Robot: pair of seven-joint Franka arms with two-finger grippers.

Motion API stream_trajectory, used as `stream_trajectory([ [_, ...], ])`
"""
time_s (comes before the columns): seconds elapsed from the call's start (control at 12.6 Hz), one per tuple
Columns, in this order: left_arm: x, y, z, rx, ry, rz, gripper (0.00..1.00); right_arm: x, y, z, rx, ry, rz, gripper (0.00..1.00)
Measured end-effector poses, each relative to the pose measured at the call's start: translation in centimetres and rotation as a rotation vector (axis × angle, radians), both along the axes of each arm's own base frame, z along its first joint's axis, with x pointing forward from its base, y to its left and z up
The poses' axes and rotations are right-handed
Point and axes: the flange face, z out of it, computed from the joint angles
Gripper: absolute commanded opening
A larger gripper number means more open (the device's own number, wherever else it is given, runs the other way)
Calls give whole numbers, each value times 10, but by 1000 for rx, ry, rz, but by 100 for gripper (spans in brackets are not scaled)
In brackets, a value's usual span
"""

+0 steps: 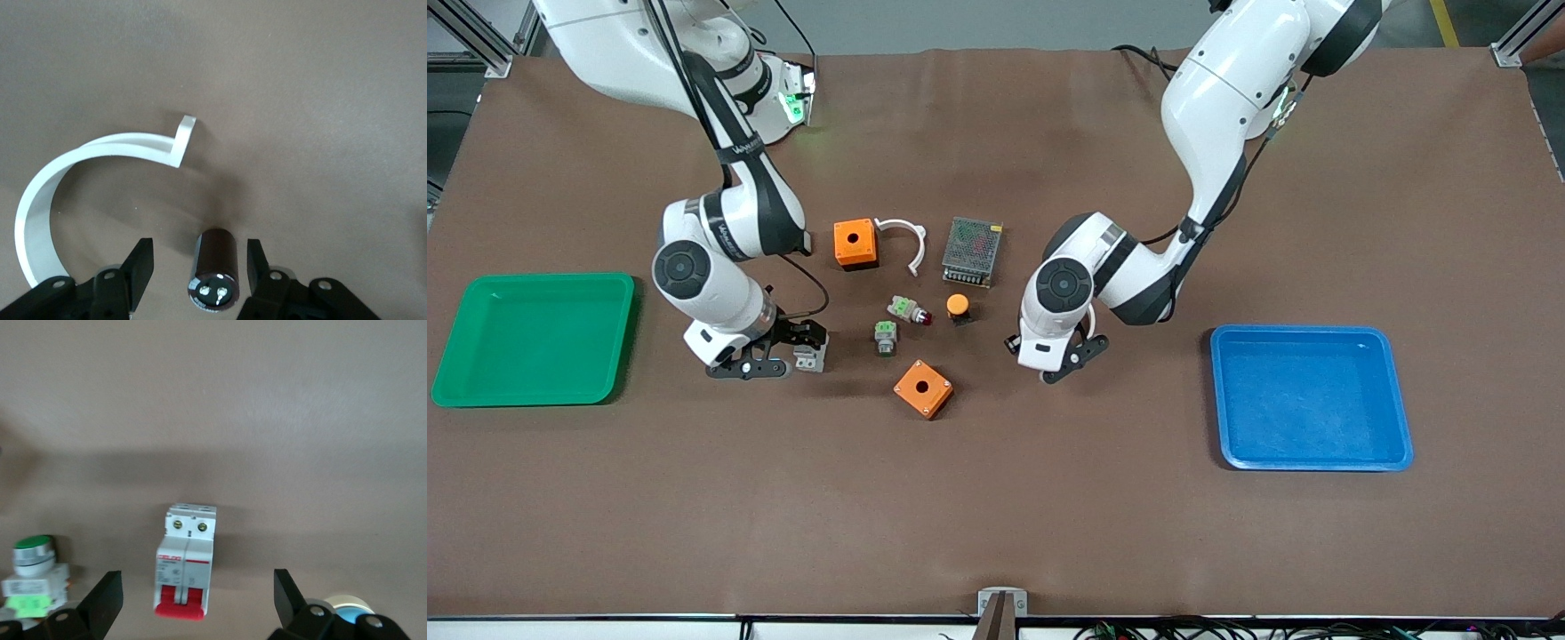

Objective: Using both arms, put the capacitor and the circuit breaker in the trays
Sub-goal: 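Grasp the breaker with the right gripper while the left gripper grasps the capacitor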

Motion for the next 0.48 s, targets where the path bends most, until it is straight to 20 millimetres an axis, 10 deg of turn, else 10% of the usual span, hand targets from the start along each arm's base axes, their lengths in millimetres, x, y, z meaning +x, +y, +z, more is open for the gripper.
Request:
stream_trajectory([
  [0.32, -1, -3, -9, -15, -16, 4, 59, -5, 10, -20, 14, 20, -8, 99],
  [0.48, -1, -4, -18, -24, -23, 9, 54, -7, 17, -21, 15, 17, 1, 76],
])
